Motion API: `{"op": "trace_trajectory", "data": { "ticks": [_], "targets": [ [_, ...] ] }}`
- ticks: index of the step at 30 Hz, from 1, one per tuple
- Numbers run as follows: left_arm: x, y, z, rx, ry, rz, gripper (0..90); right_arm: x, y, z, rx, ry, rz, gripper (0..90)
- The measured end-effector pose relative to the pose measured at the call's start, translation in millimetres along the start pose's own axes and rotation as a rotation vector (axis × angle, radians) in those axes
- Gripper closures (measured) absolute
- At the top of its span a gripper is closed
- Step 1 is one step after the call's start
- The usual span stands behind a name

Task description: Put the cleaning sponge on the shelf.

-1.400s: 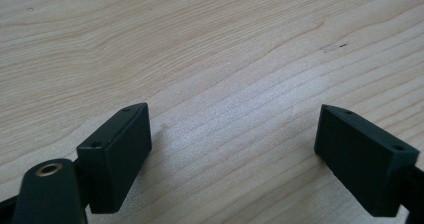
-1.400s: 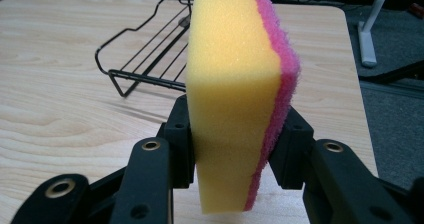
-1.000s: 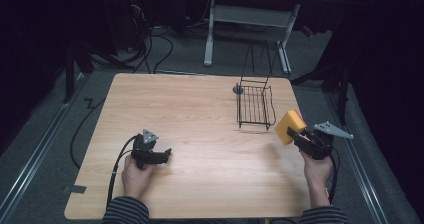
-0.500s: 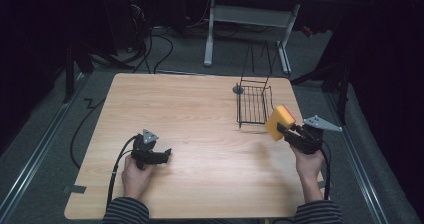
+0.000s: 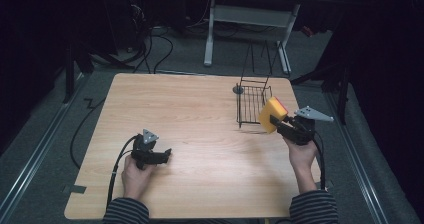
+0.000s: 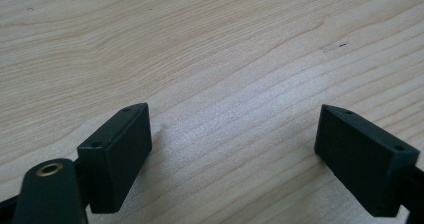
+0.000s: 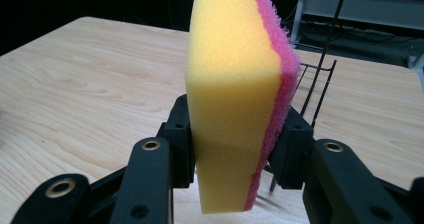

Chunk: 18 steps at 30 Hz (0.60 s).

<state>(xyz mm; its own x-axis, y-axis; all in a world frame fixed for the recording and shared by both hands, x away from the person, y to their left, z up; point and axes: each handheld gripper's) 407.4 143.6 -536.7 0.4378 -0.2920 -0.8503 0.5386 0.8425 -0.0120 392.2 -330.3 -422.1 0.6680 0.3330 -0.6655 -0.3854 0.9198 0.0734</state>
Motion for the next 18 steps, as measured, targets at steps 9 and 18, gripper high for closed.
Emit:
{"op": "trace_trajectory", "data": {
  "ticks": [9, 18],
  "targets": [
    [0.0, 0.1, 0.0, -0.001, 0.0, -0.001, 15.7, 8.9, 1.9, 21.0, -0.013, 0.018, -0.012, 60.6],
    [0.0, 0.1, 0.0, -0.001, -0.001, -0.001, 15.7, 27.5, 2.1, 36.1, -0.026, 0.021, -0.054, 60.5]
  ]
}}
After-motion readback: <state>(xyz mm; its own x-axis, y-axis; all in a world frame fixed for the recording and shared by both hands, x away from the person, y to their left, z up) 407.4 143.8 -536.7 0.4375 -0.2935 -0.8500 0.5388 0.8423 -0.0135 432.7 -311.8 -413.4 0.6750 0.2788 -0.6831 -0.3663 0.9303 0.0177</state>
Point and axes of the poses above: each handheld gripper's, and its own axes: x roughly forward along the jaws, z roughly out of its top, y roughly to its left, and after that the axes turned 15 degrees about y, right-handed
